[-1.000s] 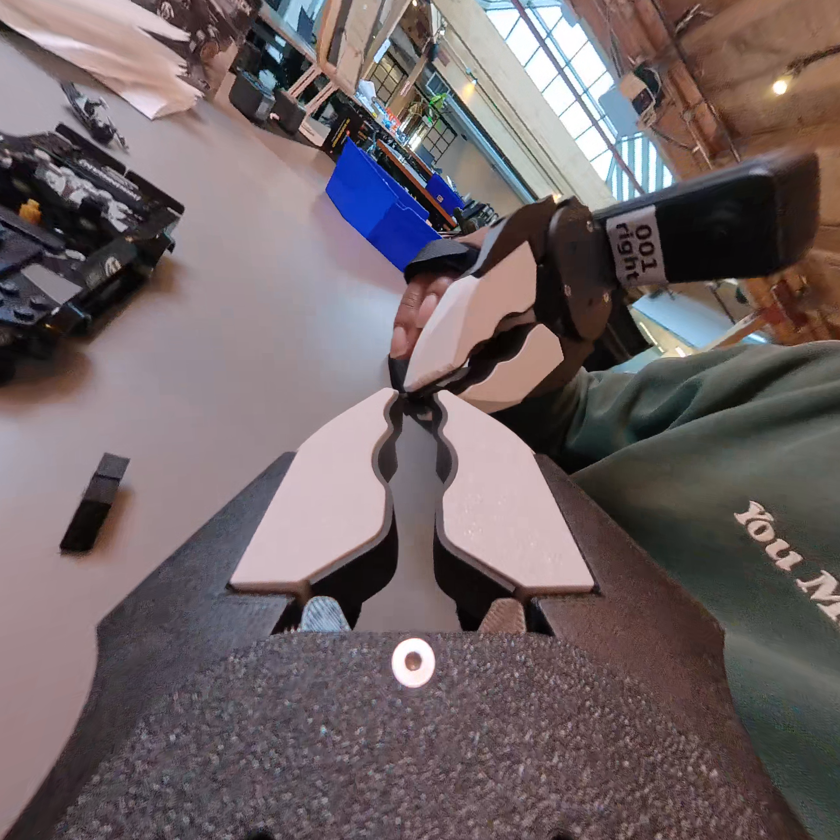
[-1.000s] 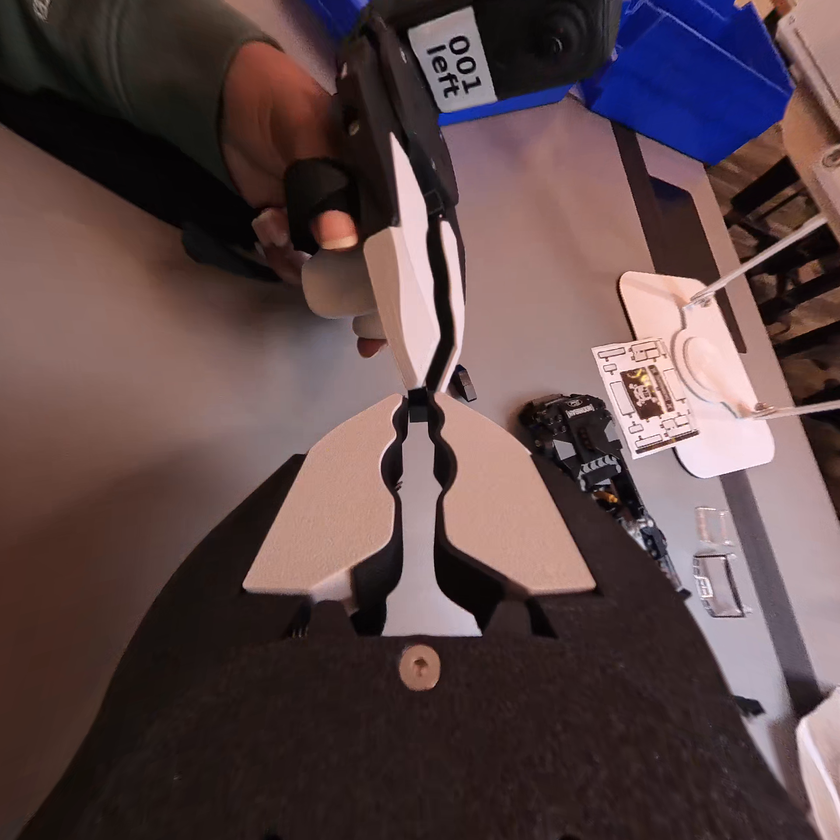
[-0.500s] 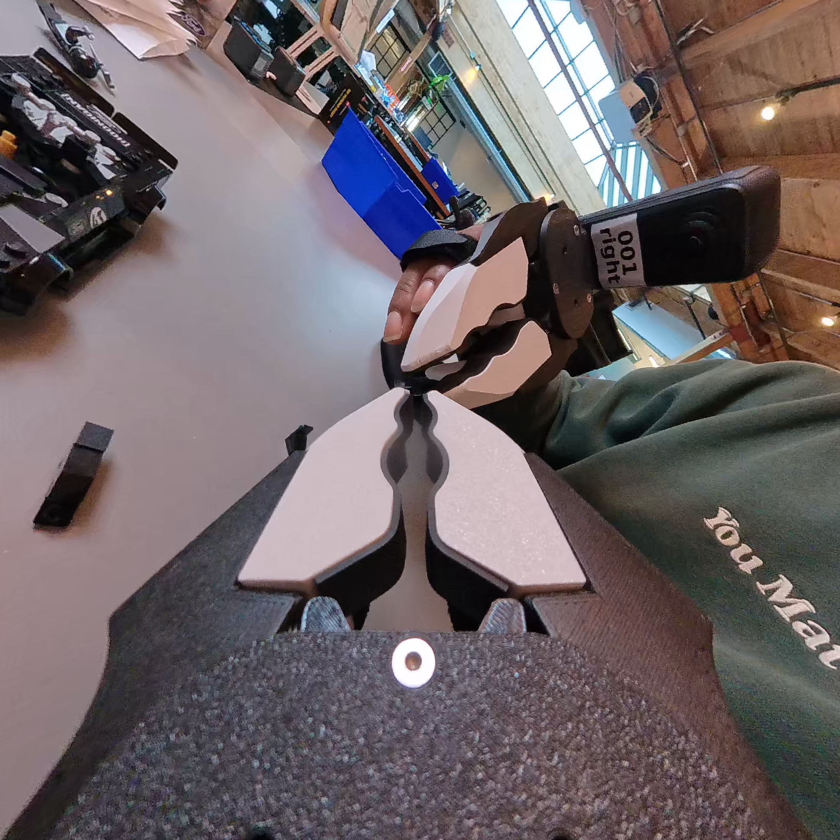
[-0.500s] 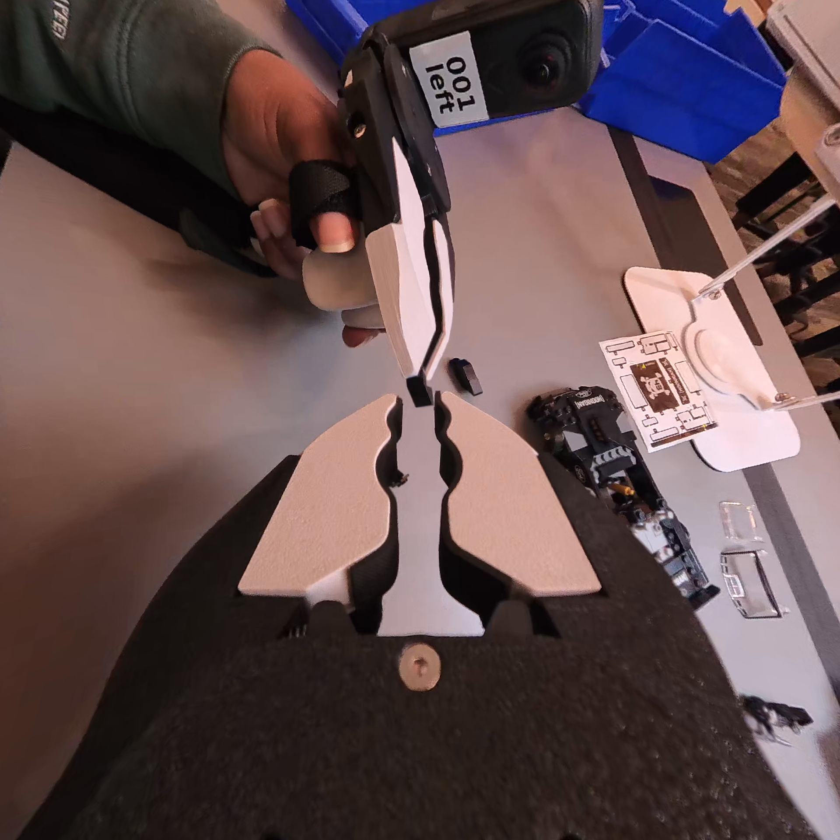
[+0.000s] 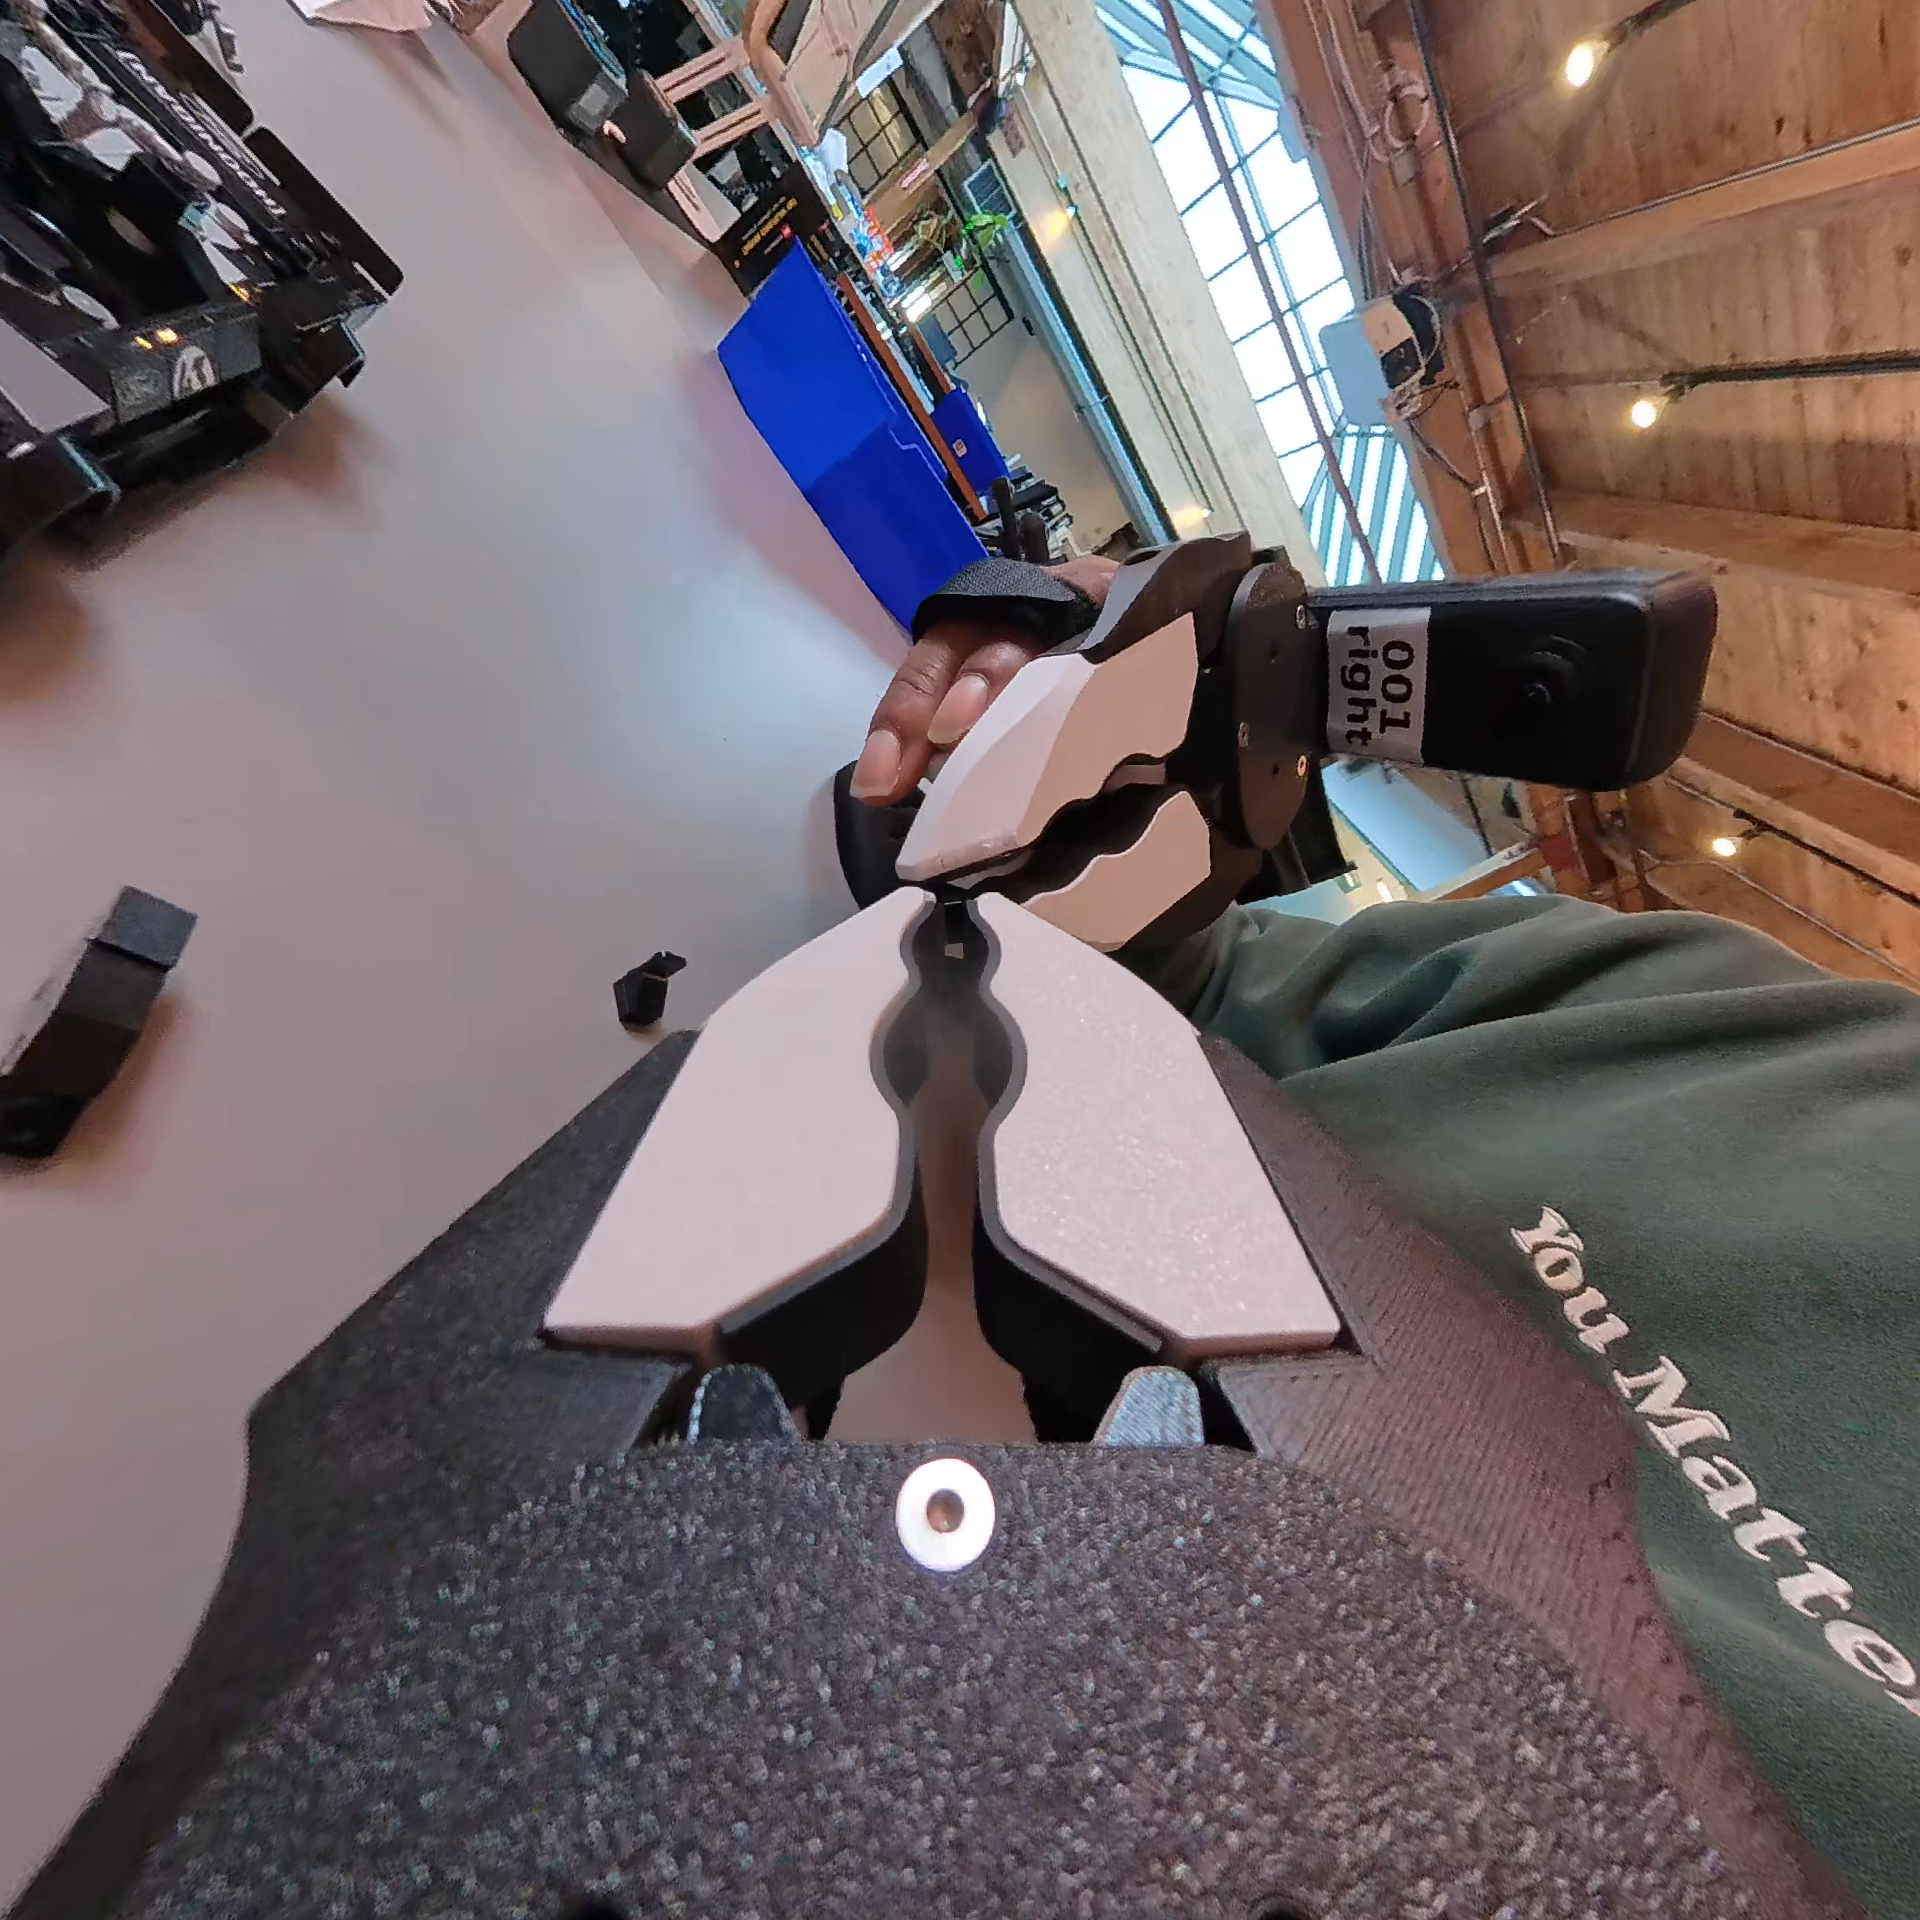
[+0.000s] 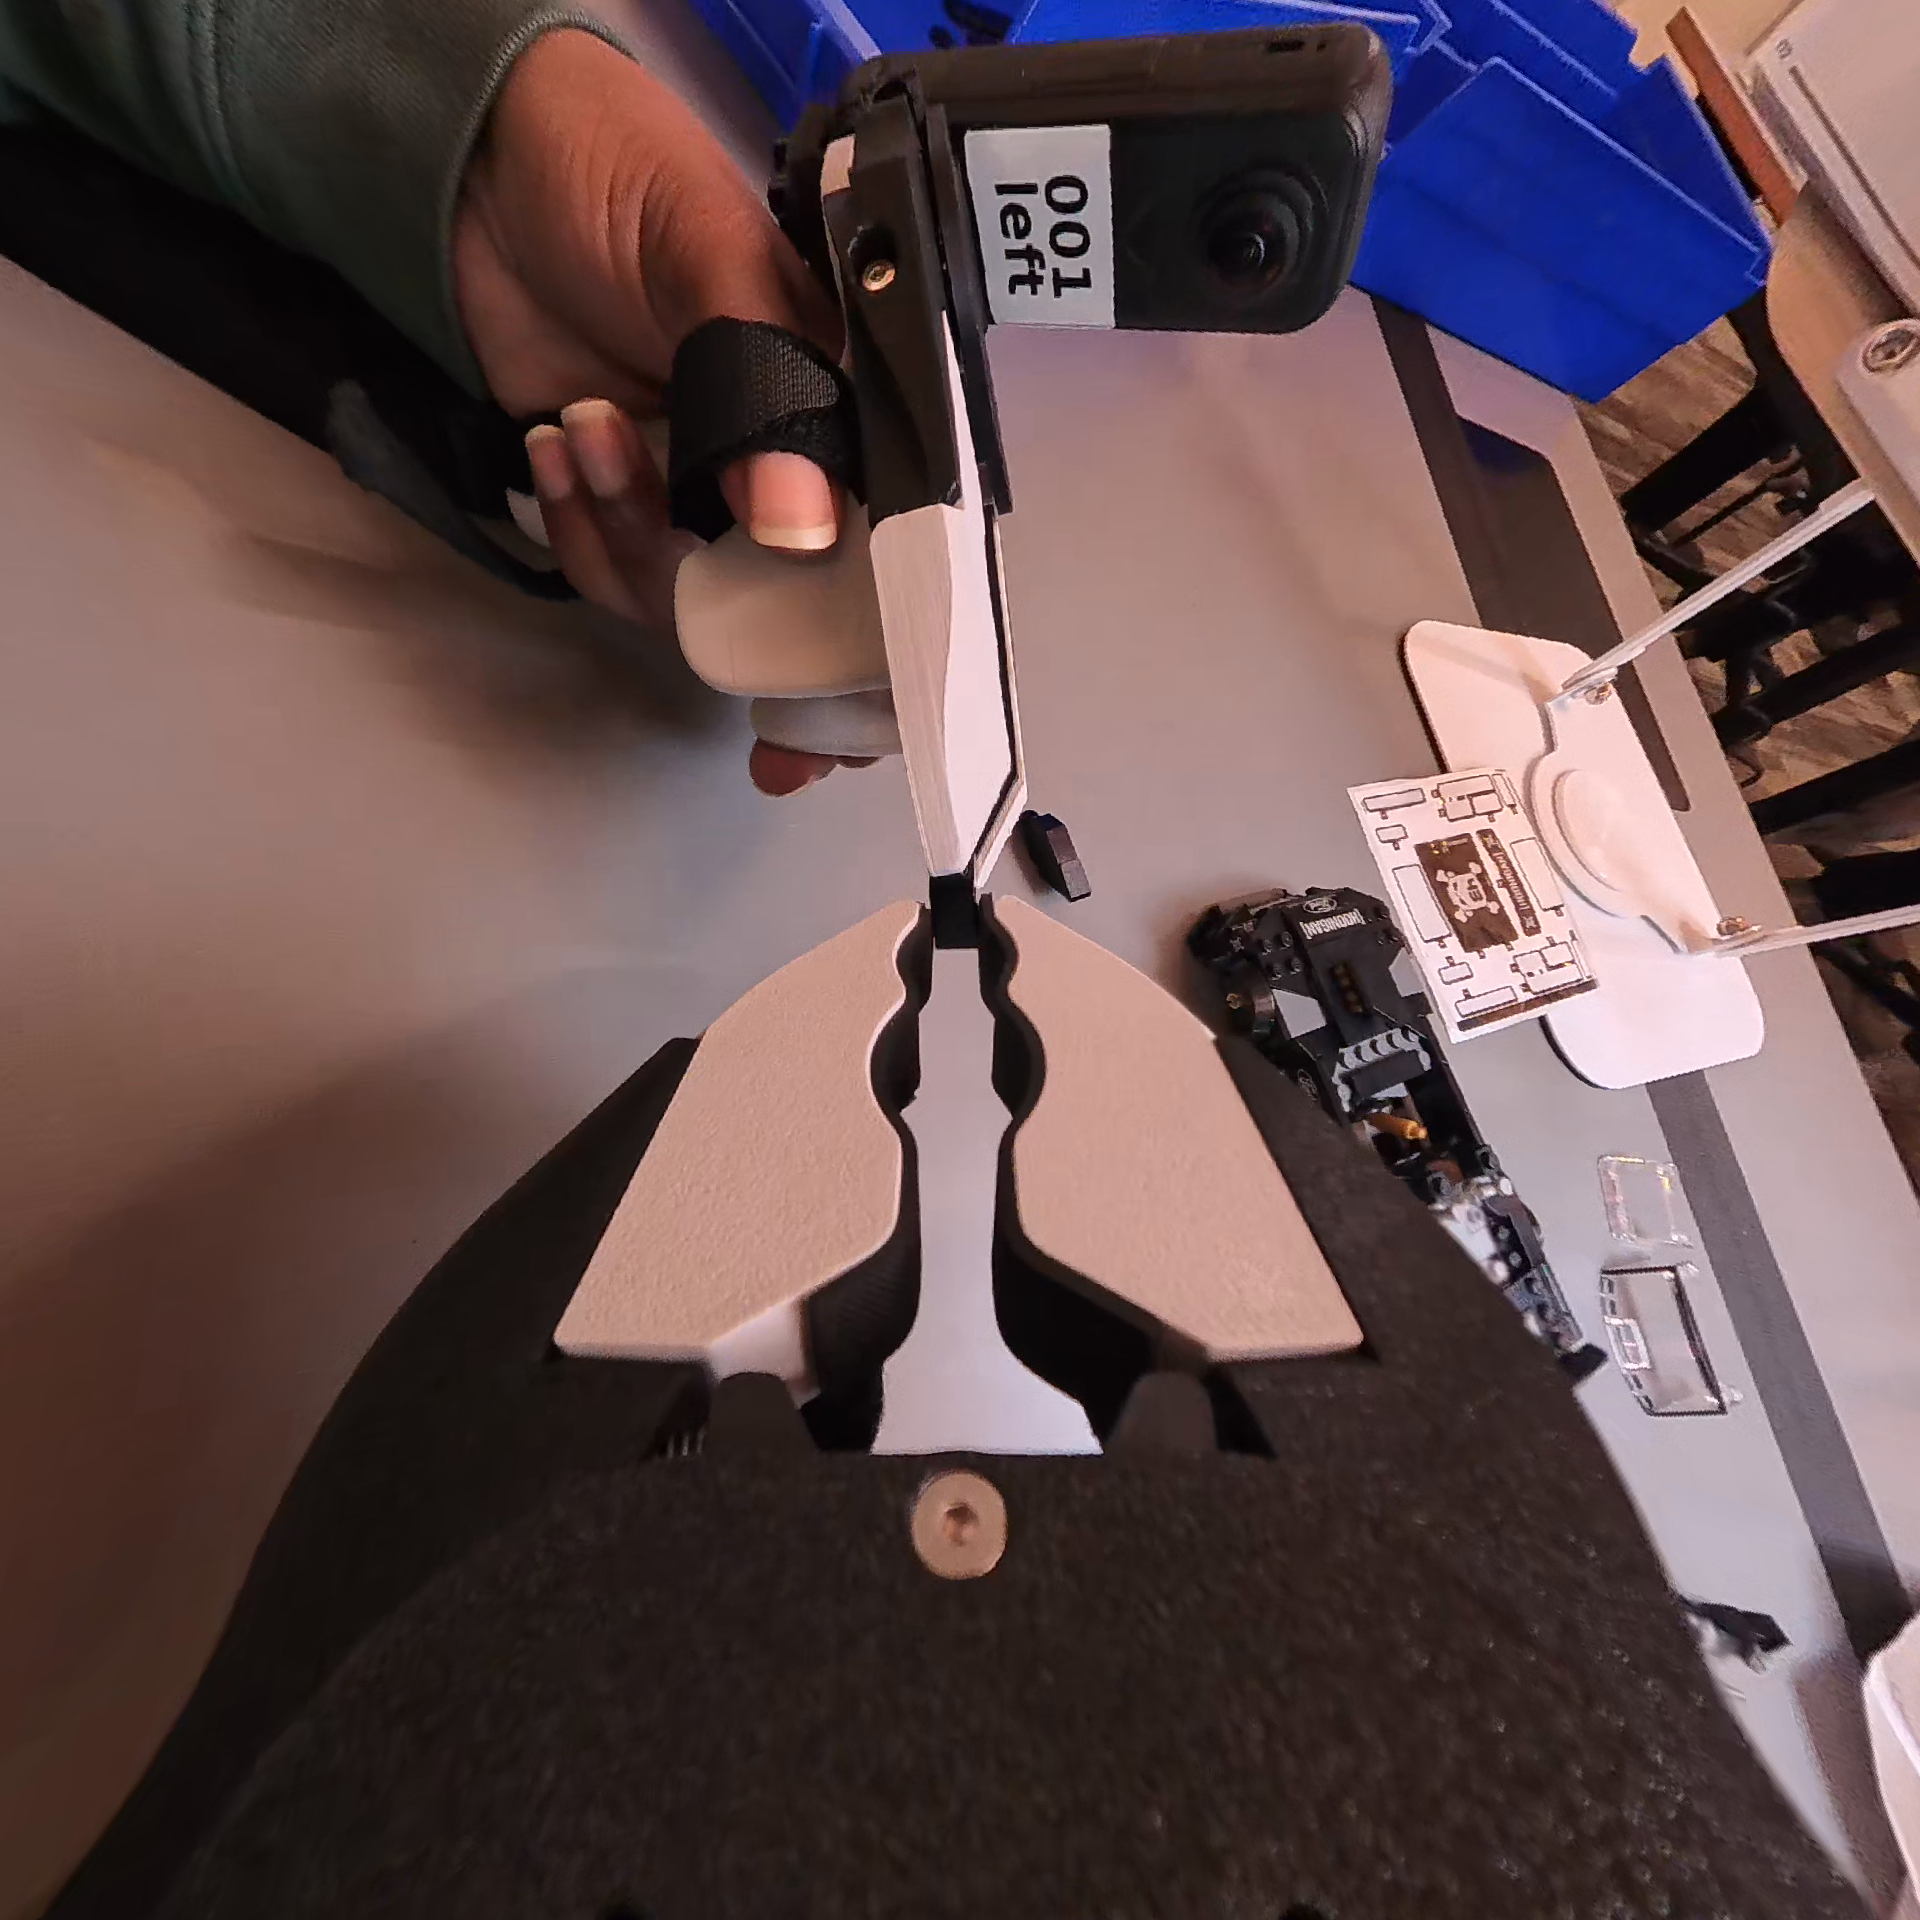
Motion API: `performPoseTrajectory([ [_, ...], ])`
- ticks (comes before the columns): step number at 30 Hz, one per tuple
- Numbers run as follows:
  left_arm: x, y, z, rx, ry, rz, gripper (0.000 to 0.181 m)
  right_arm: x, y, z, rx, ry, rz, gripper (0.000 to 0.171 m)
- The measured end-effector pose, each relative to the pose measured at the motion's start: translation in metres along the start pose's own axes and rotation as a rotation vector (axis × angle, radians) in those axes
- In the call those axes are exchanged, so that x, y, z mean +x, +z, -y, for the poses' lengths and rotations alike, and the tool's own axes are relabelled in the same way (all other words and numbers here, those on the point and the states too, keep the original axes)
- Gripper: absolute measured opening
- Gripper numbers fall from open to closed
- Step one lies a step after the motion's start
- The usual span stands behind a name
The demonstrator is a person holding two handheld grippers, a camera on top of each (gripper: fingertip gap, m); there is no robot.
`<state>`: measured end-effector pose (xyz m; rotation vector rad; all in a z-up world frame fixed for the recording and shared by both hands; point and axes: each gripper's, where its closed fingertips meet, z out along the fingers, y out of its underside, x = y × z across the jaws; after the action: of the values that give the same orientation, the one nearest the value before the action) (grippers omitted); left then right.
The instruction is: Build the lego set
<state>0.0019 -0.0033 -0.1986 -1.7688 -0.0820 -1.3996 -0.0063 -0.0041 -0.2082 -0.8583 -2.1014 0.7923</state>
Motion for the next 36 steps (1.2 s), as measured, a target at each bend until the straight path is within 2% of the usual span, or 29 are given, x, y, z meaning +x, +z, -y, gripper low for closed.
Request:
performPoseTrajectory([
  [3, 0.002, 0.000, 0.001, -0.007, 0.112, 0.031, 0.009, -0.001, -0.002, -0.001, 0.019, 0.081, 0.052, 0.008],
  [5, 0.002, -0.001, 0.002, -0.031, 0.273, 0.092, 0.015, -0.004, -0.004, -0.007, 0.022, 0.157, 0.117, 0.008],
  [10, 0.000, 0.002, -0.011, -0.171, 0.722, 0.262, 0.019, -0.017, -0.007, -0.013, 0.038, 0.272, 0.254, 0.008],
  [14, -0.007, 0.009, -0.028, -0.293, 0.913, 0.323, 0.019, -0.025, -0.006, -0.014, 0.033, 0.280, 0.309, 0.008],
  [22, -0.010, 0.014, -0.037, -0.339, 0.943, 0.313, 0.009, -0.035, -0.003, -0.021, -0.012, 0.268, 0.352, 0.008],
  [36, -0.010, 0.016, -0.040, -0.347, 0.980, 0.314, 0.008, -0.036, -0.007, -0.021, 0.012, 0.271, 0.362, 0.008],
])
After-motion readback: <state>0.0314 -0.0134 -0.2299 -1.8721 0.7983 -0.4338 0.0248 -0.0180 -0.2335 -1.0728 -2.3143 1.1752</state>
